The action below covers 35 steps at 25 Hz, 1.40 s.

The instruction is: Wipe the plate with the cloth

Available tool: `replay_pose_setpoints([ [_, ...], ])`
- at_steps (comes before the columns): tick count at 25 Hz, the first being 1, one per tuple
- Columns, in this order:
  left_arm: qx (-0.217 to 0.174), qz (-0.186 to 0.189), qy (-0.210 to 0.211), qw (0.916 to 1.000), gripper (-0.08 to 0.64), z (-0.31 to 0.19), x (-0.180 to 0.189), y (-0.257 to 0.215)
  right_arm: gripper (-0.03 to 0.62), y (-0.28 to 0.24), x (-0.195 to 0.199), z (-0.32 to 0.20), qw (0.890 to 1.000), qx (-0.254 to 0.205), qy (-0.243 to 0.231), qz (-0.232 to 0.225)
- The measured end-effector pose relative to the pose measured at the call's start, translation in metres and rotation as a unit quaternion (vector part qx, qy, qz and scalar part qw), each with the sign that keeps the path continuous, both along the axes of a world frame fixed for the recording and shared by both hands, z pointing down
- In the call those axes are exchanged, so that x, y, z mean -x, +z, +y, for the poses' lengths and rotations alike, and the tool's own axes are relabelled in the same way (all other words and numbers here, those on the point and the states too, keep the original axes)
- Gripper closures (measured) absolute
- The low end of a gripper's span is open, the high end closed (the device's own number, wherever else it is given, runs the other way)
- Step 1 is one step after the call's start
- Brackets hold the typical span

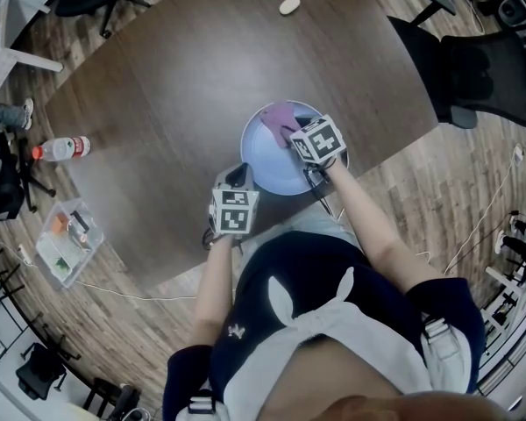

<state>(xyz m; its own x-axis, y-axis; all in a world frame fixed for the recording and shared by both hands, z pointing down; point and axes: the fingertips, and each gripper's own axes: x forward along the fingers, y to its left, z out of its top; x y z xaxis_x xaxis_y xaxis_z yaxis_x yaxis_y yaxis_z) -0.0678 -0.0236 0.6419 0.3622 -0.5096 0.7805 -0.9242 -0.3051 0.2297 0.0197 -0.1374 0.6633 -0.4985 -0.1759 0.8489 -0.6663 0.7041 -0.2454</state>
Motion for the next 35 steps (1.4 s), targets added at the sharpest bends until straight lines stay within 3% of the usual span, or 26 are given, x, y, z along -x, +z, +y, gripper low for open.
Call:
replay_pose_setpoints([
  [7, 0.000, 0.001, 0.000, 1.0000, 0.555, -0.001, 0.001, 0.000, 0.457, 0.000, -0.017, -0.007, 1.000, -0.002, 0.017, 0.022],
  [19, -0.002, 0.001, 0.004, 1.0000, 0.555, -0.001, -0.001, 0.001, 0.449, -0.002, -0.041, -0.016, 0.994, -0.048, 0.011, 0.095],
  [35, 0.001, 0.004, 0.010, 0.9999, 0.555, 0.002, 0.000, -0.002, 0.451, 0.000, -0.046, -0.006, 0.997, -0.015, 0.028, 0.077],
])
